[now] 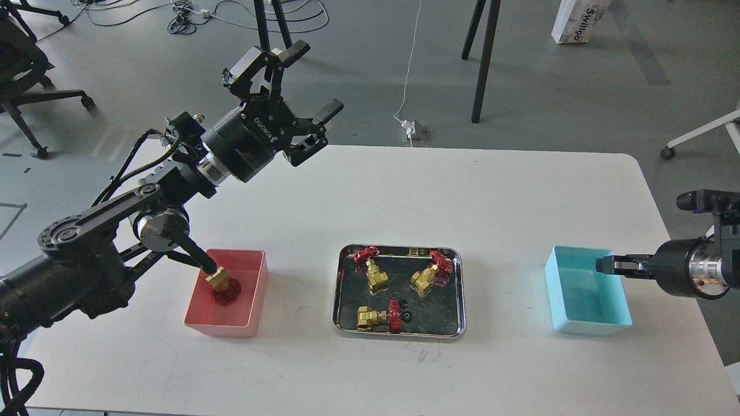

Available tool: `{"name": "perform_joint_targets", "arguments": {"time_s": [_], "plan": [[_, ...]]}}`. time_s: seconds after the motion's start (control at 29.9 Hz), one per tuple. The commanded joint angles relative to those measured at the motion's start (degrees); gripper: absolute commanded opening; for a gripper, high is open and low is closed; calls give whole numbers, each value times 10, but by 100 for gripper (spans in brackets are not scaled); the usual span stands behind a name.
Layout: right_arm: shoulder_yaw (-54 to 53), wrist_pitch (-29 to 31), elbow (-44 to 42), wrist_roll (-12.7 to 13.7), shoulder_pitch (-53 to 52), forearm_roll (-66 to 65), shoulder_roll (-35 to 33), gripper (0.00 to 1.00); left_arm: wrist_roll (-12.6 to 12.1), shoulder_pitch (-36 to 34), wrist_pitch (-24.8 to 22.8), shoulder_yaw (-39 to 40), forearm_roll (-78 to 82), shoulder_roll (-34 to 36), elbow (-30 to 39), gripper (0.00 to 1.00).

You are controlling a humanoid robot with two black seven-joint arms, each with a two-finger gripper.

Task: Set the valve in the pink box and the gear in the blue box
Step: 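Release the gear into the blue box and hold the right gripper above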

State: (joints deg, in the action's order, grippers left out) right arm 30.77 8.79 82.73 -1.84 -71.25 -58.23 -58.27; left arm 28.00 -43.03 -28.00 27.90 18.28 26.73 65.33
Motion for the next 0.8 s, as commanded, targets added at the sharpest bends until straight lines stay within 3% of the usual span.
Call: {"name": "perform_joint_targets", "arguments": {"time_s": [0.0, 0.03, 0.07, 0.1, 0.47, 0.63, 0.7, 0.77], "plan": [[-22, -1, -6, 1, 26, 0, 4, 27, 0, 0, 0, 1, 0, 1, -2, 100], [-28, -1, -6, -1, 29, 2, 4, 41, 0, 0, 0, 1, 0, 1, -5, 100], [-35, -3, -6, -1, 29, 5, 3, 64, 0, 0, 0, 1, -1, 1, -6, 100], [-40, -4, -5, -2, 30, 8, 0, 98, 0, 1, 0, 0, 0, 0, -6, 100], [-115, -11, -6, -5, 51, 41, -20, 100, 0, -2, 0, -1, 2, 5, -33, 100], [-255, -30, -27, -9, 52, 178, -29, 100, 0, -32, 0, 5, -2, 5, -96, 99], [-307, -55, -34, -35, 54, 301, -23, 100, 0, -56, 0, 5, -1, -3, -148, 99], [-343, -86, -35, -89, 54, 404, -11, 100, 0, -74, 0, 8, -4, -20, -193, 99]]}}
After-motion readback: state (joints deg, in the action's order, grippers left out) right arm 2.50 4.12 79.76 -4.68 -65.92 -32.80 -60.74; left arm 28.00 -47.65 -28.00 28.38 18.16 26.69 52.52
